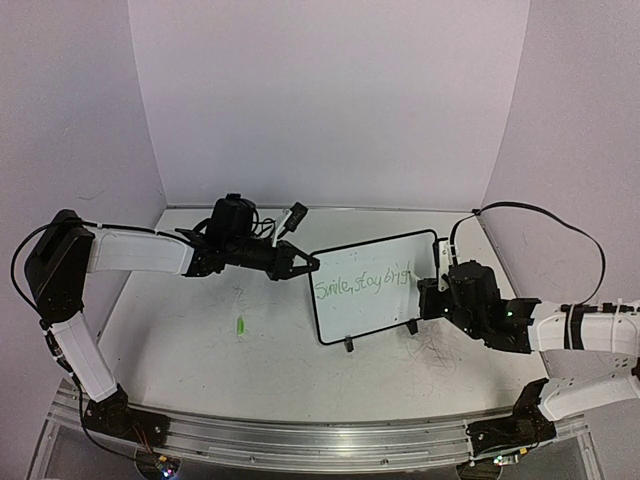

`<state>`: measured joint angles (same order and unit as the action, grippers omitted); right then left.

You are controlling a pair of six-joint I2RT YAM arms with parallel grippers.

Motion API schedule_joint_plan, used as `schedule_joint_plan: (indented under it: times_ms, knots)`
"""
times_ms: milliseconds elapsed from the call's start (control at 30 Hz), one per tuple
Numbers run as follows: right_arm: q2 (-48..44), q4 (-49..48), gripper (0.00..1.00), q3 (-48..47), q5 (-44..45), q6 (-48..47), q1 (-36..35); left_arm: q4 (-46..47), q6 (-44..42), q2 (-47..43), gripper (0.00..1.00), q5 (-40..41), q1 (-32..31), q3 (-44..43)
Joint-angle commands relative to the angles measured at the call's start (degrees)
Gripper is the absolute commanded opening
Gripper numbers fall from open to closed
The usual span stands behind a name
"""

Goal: Write a sentence on the whiteboard

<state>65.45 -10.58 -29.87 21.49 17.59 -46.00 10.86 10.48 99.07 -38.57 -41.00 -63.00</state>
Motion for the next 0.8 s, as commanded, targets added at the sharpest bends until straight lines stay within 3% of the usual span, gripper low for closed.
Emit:
schedule_joint_plan:
  times_ms: [0,767]
  knots:
    - [0.3,-2.8,0.00,-1.9,2.0,-1.2,0.2,-2.5,-2.5,-1.8,0.00,1.1,-0.9,-1.1]
    - [1.2,0.6,0.00,-1.8,3.0,2.0,0.3,-2.5,-2.6,-1.6,0.00,1.0,-0.9,-1.1]
